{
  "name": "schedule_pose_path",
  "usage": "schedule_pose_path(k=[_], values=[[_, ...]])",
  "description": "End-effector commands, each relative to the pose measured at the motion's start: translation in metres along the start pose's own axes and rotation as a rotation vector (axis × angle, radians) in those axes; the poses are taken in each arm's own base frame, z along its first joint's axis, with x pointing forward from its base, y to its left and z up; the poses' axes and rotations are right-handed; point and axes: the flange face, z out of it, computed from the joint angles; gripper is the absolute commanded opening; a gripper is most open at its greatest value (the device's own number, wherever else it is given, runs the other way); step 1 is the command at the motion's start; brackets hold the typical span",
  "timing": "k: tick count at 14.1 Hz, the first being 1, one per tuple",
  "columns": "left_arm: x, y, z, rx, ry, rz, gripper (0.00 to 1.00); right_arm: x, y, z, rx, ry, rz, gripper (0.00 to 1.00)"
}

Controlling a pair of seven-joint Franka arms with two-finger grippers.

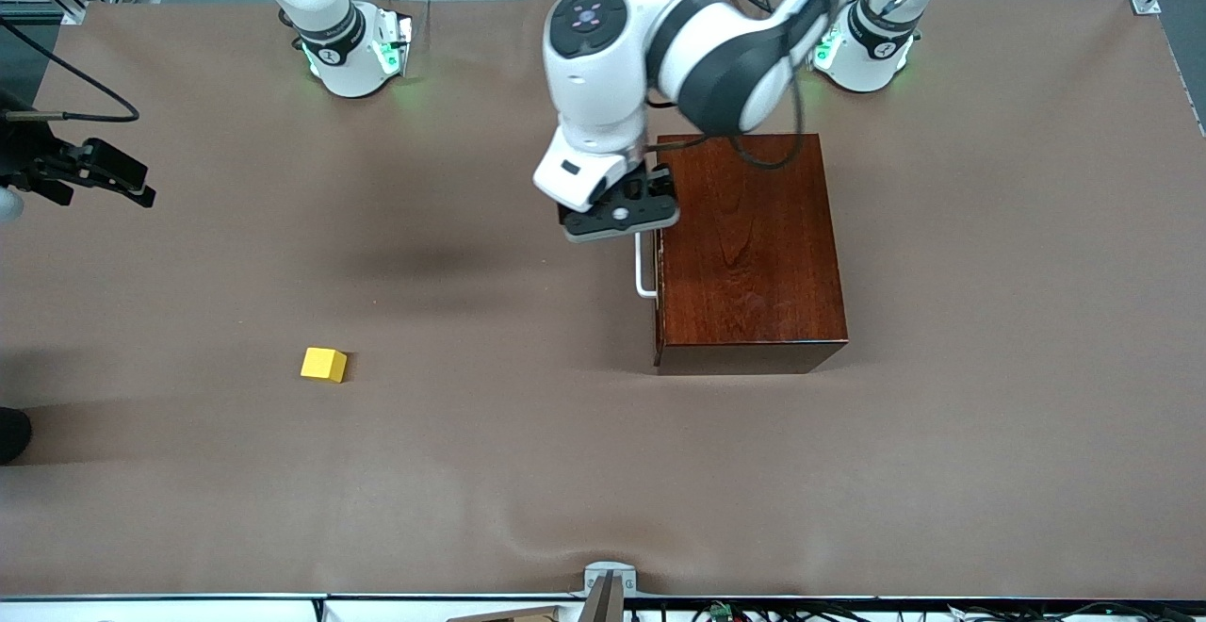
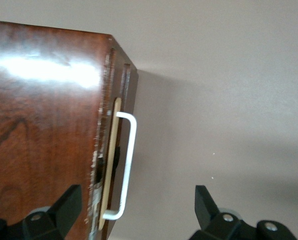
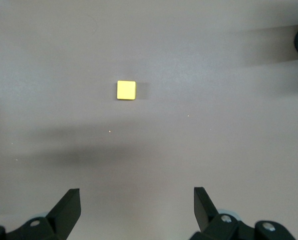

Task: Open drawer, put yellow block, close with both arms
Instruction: 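Move the left gripper down to the white drawer handle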

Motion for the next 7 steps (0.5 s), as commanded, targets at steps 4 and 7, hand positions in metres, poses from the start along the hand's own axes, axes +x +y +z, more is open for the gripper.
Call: schedule_pose_path(k=[4, 7], values=[[-0.016, 0.031, 0.031, 0.048, 0.064, 0.042, 1.0, -0.001, 0.0, -0.004, -0.011, 0.004, -0.007, 1.0], [-0.017, 0.032, 0.047, 0.072, 0.048, 0.094, 1.0, -0.001, 0.0, -0.004, -0.011, 0.004, -0.007, 1.0]])
